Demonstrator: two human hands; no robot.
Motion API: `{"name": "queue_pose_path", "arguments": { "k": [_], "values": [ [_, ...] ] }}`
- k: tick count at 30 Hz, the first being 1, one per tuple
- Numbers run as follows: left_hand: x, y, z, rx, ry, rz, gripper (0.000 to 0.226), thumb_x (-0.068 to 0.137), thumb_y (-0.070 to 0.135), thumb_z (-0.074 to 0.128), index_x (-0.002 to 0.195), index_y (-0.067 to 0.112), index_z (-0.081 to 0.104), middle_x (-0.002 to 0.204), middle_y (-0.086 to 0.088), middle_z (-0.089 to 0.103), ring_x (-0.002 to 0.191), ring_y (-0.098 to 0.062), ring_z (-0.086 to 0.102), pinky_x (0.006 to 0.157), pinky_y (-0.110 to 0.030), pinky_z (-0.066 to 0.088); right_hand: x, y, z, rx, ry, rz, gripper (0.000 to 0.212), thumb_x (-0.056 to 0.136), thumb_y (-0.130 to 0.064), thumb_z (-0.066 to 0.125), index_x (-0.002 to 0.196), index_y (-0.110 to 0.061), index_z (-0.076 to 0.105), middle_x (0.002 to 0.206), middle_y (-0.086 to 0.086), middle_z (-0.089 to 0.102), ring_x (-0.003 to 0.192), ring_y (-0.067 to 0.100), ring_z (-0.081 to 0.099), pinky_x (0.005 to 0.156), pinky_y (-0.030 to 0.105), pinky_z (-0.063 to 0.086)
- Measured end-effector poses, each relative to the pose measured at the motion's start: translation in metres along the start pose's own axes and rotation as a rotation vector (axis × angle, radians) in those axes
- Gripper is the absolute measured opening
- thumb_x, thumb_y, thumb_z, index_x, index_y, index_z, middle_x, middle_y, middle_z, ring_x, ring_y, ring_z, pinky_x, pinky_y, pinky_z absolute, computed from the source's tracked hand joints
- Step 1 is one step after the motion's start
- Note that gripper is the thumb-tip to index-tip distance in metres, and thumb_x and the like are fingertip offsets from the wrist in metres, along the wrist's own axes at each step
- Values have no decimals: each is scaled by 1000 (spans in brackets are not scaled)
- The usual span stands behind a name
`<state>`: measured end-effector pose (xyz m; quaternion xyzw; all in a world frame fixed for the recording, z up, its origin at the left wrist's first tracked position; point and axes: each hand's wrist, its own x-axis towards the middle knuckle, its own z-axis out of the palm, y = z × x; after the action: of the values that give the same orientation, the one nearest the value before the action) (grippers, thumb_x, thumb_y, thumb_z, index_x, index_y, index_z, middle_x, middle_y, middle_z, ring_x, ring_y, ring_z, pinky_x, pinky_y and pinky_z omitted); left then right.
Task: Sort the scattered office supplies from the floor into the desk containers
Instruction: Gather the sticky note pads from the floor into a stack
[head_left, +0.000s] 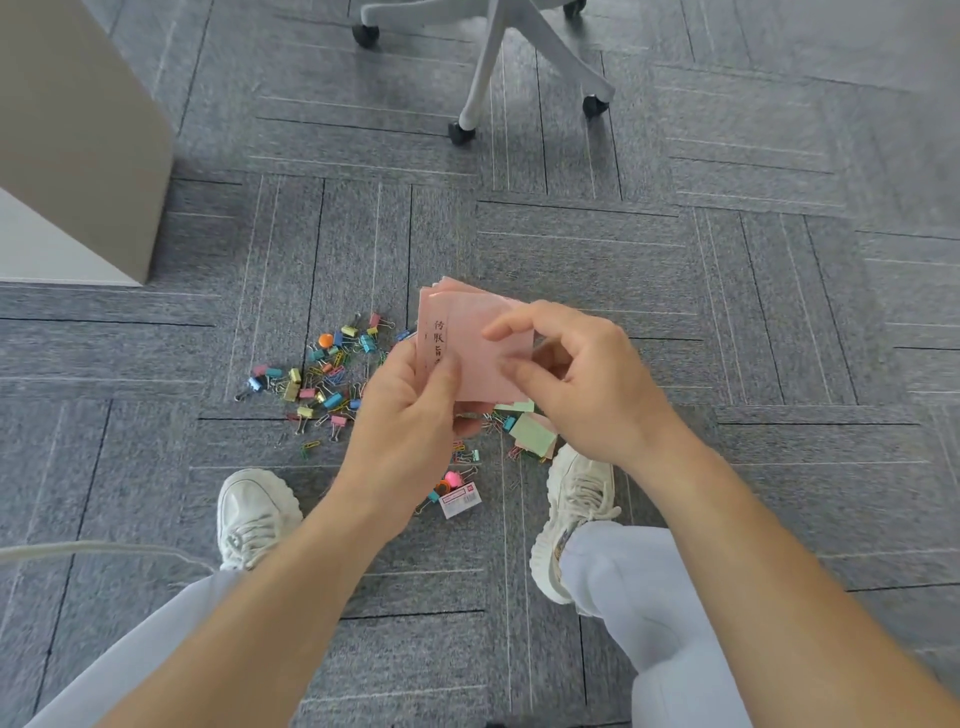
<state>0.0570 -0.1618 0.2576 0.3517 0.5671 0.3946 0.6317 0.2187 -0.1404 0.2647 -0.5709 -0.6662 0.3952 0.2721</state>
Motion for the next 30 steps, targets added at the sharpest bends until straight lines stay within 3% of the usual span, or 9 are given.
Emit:
{"name": "queue_pose_path", "arguments": {
  "k": [2, 4, 8, 13, 18, 21, 22, 24, 30],
  "values": [
    [3, -3, -3, 68, 24, 13, 14, 105, 20, 44, 105, 21, 58, 100, -7, 71, 84, -23, 71, 72, -38, 59, 3, 2, -4, 24, 28, -6, 20, 88, -16, 72, 98, -33, 69, 97, -15, 65, 56, 4, 53, 59, 9, 39],
    [7, -6, -5, 108, 49, 1, 14, 105, 20, 43, 104, 22, 57, 102, -8, 70, 81, -20, 71, 71, -34, 60, 7, 10, -13, 83, 80, 55, 17, 89, -19, 72, 93, -34, 68, 99, -3, 67, 56, 2, 52, 58, 12, 40],
    [13, -8, 0, 93, 55, -51, 16, 106, 19, 42, 104, 27, 56, 105, -5, 68, 84, -17, 68, 76, -36, 61, 21, 48, -33, 41, 89, 191, 20, 86, -22, 75, 105, -22, 68, 93, -6, 62, 52, -1, 51, 55, 14, 42],
    [24, -24, 13, 46, 62, -109, 17, 106, 17, 42, 112, 22, 57, 106, -8, 68, 78, -14, 67, 64, -24, 58, 35, 138, -29, -142, 32, 249, 37, 78, -30, 83, 108, -25, 63, 102, -3, 61, 76, 13, 58, 72, 24, 50],
    [31, -47, 20, -32, 74, -229, 16, 104, 16, 45, 106, 20, 60, 96, -7, 71, 78, -15, 70, 62, -22, 56, 38, 264, 21, -250, -125, 403, 48, 78, -35, 82, 117, -18, 60, 106, 0, 56, 86, 16, 55, 69, 26, 43],
    [41, -61, 22, -36, 94, -244, 18, 103, 15, 45, 103, 22, 62, 86, -3, 74, 79, -18, 72, 65, -25, 58, 39, 331, 61, -322, -293, 532, 28, 87, -29, 72, 106, -14, 60, 99, 8, 61, 86, 27, 59, 71, 39, 47],
    [44, -65, 23, -33, 99, -251, 19, 103, 15, 45, 102, 22, 63, 84, -1, 75, 79, -18, 72, 64, -25, 58, 38, 350, 73, -367, -360, 566, 18, 87, -23, 69, 97, -14, 57, 95, 8, 61, 82, 28, 59, 67, 39, 47],
    [53, -72, 25, -22, 105, -261, 19, 102, 16, 46, 103, 24, 63, 83, 0, 75, 78, -19, 72, 64, -26, 57, 38, 378, 92, -475, -444, 594, 20, 83, -14, 67, 91, -16, 49, 97, 8, 57, 82, 28, 57, 65, 37, 44],
    [68, -85, 36, 40, 120, -269, 20, 103, 16, 45, 96, 23, 62, 72, 2, 72, 68, -15, 69, 64, -27, 59, 52, 403, 118, -692, -299, 594, 35, 88, -6, 60, 121, -12, 49, 119, 10, 48, 110, 33, 55, 81, 47, 48]
  ]
}}
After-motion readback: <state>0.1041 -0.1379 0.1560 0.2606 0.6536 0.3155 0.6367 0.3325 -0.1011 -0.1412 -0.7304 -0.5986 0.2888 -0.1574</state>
